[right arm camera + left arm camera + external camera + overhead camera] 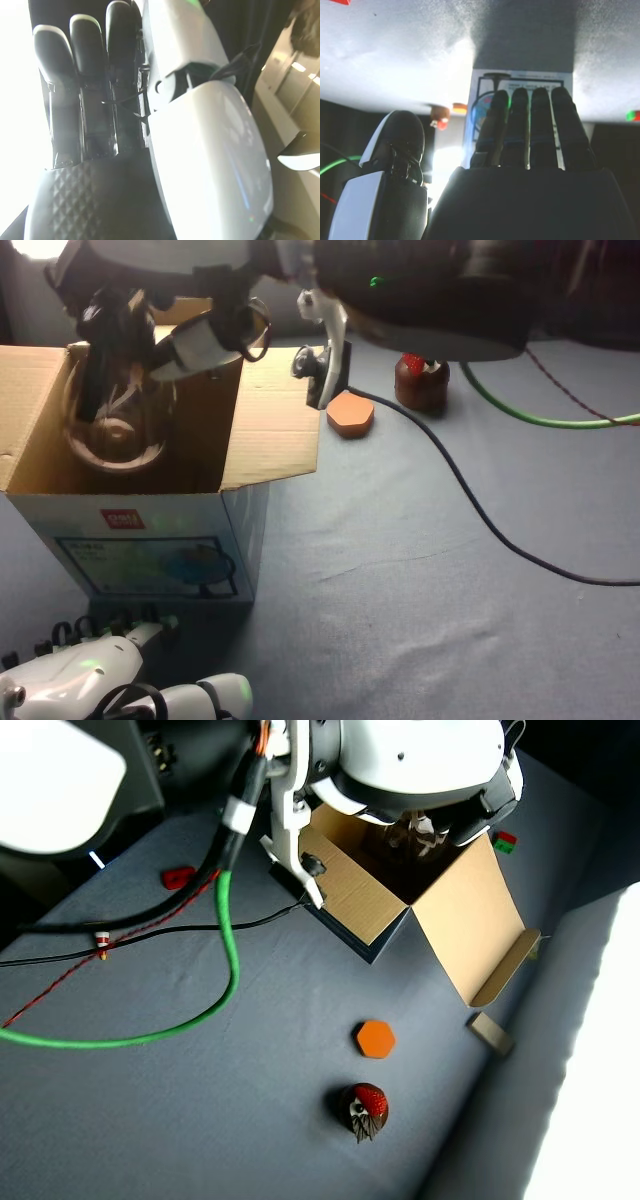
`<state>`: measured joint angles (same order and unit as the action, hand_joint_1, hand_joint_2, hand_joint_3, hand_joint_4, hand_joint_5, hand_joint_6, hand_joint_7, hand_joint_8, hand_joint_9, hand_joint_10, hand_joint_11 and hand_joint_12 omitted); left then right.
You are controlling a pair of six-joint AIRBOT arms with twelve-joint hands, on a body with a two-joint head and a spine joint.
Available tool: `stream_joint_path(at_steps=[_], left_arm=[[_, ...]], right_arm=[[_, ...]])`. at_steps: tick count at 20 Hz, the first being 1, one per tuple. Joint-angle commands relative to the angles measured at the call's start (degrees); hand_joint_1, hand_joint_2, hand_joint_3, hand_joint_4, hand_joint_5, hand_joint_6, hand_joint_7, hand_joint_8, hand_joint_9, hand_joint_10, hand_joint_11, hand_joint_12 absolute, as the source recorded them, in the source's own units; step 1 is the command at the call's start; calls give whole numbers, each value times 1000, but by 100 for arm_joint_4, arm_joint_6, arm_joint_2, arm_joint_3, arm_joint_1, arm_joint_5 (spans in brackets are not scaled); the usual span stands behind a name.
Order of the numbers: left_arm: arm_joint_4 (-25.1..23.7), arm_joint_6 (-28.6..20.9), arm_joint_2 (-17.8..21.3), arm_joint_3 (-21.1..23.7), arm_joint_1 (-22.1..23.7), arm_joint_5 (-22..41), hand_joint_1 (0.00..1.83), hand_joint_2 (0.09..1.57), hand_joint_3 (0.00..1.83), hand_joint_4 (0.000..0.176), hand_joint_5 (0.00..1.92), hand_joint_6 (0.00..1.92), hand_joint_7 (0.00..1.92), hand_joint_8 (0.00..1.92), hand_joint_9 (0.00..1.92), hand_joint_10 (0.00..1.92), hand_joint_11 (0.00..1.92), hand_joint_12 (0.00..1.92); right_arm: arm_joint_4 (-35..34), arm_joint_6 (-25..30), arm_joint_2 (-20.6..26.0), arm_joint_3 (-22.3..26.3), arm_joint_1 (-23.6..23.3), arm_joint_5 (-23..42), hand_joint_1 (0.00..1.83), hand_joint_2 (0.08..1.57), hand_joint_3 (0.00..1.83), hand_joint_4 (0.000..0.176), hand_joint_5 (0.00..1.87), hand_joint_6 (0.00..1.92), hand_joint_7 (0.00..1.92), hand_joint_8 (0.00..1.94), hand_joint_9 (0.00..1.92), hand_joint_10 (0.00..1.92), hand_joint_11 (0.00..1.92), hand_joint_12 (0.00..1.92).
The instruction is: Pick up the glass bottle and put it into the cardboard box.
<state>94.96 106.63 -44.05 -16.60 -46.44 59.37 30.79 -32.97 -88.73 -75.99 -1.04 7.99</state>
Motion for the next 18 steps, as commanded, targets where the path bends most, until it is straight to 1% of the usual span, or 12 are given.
stream_joint_path(at_steps=[1, 4, 5, 7, 11, 15, 18], left_arm=[[-340, -25, 22, 4, 23, 218, 0, 1240, 0, 0, 51, 1, 41, 1, 0, 0, 0, 0], [-340, -75, 57, -13, 4, 175, 0, 1240, 0, 0, 51, 1, 39, 0, 0, 0, 0, 0], [-342, -77, 57, -27, 1, 155, 0, 1240, 0, 0, 51, 1, 39, 0, 0, 0, 0, 0], [-395, -91, 59, -46, -5, 117, 0, 1240, 0, 0, 52, 1, 39, 0, 0, 0, 0, 0], [-446, -130, 59, -57, -3, 15, 0, 1240, 0, 0, 52, 1, 39, 0, 0, 0, 0, 0], [-468, -129, 53, -131, 23, -19, 0, 1240, 0, 0, 53, 1, 39, 0, 0, 0, 0, 0], [-676, -129, 53, -230, 54, -162, 0, 1240, 0, 0, 53, 1, 39, 0, 0, 0, 0, 0]], right_arm=[[-77, -62, -3, -16, -26, 545, 1371, 1124, 0, 0, 866, 1144, 1079, 873, 829, 1279, 677, 1473], [-125, -307, -138, -91, 93, 477, 1371, 1124, 0, 0, 865, 1144, 1079, 873, 829, 1279, 677, 1472], [-444, -695, -163, -91, 146, 498, 1371, 1125, 0, 0, 865, 1146, 1077, 877, 827, 1283, 688, 1474], [-646, -1146, -248, -123, 250, 452, 1371, 1125, 0, 0, 864, 1147, 1077, 877, 828, 1282, 689, 1471], [-662, -1268, -410, -289, 338, 466, 1371, 1125, 0, 0, 864, 1148, 1076, 880, 826, 1283, 690, 1469], [-662, -1527, -584, -509, 389, 477, 1371, 1126, 0, 0, 868, 1152, 1066, 883, 828, 1283, 687, 1466], [-662, -1599, -625, -555, 387, 505, 1370, 1129, 1, 0, 861, 1160, 1056, 902, 827, 1288, 686, 1463]])
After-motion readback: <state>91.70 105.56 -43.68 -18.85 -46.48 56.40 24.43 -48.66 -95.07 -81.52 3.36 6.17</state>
